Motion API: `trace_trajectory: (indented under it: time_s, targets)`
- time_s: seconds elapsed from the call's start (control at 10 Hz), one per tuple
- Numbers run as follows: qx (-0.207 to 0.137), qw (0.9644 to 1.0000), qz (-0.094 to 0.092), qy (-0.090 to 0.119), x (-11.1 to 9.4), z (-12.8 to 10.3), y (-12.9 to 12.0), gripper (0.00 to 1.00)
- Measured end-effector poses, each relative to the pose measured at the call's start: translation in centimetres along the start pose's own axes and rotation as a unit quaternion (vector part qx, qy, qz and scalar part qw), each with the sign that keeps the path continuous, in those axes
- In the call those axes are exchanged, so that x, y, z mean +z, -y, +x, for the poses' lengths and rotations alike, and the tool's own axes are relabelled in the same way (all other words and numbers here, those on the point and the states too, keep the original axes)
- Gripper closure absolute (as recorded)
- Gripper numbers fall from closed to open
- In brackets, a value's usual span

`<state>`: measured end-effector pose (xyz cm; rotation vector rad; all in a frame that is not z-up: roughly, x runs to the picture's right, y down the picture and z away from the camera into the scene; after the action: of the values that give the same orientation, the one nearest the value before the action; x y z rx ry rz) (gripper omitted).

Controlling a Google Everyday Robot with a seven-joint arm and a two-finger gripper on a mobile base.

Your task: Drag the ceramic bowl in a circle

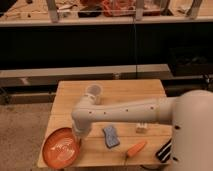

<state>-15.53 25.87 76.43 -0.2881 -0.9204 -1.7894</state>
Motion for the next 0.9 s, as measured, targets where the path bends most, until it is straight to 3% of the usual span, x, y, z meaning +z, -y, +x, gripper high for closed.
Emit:
trace_trajectory:
  time_s: [0.3, 0.6, 0.9]
  targets:
    - [0.004, 0.9997, 0.015, -0.018, -0.1, 4.4, 0.0, 1.00]
    - [0.044, 0.9973, 0.042, -0.041, -1.5, 9.1, -4.7, 1.00]
    - [0.100, 0.9919, 0.057, -0.054, -3.0, 9.7, -11.4, 1.00]
